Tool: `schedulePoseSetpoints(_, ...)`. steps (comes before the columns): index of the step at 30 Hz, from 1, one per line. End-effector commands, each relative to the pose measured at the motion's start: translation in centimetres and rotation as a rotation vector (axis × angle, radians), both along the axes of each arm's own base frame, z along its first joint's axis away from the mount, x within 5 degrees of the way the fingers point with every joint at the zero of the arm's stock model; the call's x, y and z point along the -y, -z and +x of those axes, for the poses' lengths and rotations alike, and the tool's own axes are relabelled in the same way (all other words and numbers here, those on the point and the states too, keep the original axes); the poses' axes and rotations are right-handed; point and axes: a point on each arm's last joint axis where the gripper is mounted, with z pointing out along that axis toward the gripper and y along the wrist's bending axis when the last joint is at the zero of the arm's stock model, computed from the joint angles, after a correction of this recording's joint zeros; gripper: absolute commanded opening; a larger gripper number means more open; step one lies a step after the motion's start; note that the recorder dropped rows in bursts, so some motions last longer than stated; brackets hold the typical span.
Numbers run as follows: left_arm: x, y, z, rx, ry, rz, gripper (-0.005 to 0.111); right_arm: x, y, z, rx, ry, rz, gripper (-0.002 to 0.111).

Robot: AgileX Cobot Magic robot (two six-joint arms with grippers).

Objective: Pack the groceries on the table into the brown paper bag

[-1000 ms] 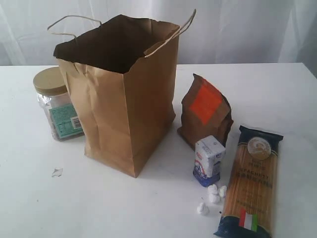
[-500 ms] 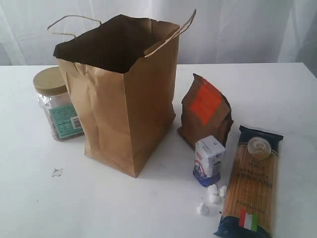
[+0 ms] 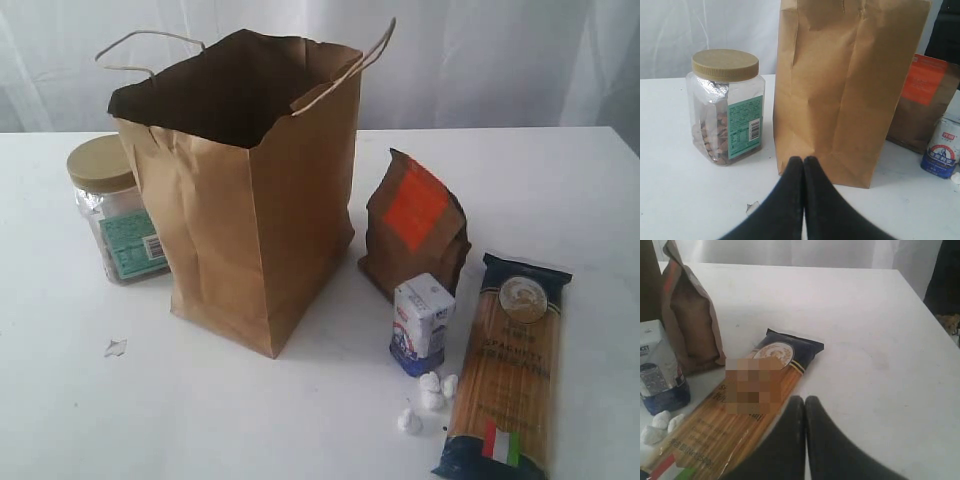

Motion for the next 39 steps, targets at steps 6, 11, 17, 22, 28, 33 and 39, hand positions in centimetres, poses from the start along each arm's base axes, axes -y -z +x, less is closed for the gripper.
schedulePoseSetpoints(6,0.0,0.1,0.0,0.001,0.003,-0.006,0.000,0.0,-0.1,0.0,0.024,-0.002,-0.012,0.000)
schedulePoseSetpoints(11,0.0,0.0,0.0,0.004,0.003,-0.007,0.000,0.0,-0.1,0.0,0.024,-0.002,-0.012,0.000)
schedulePoseSetpoints(17,0.0,-1.6,0.0,0.158,0.000,-0.109,0.000,0.0,-0.1,0.0,0.024,-0.002,-0.012,0.000)
schedulePoseSetpoints(22,-0.1,-2.6,-0.2,0.146,0.018,-0.361,0.000,0.0,-0.1,0.0,0.024,-0.002,-0.012,0.000)
schedulePoseSetpoints(28,-2.7,-13.4,-3.5,0.038,-0.077,-0.279,0.000,0.0,-0.1,0.0,0.026,-0.002,-0.012,0.000)
schedulePoseSetpoints(33,-3.8,-19.8,-4.7,-0.022,-0.131,-0.005,0.000,0.0,-0.1,0.0,0.026,-0.002,-0.012,0.000)
schedulePoseSetpoints(39,-2.7,-24.7,-2.0,-0.176,-0.125,0.287,0.000,0.0,-0.1,0.0,0.026,-0.002,-0.012,0.000)
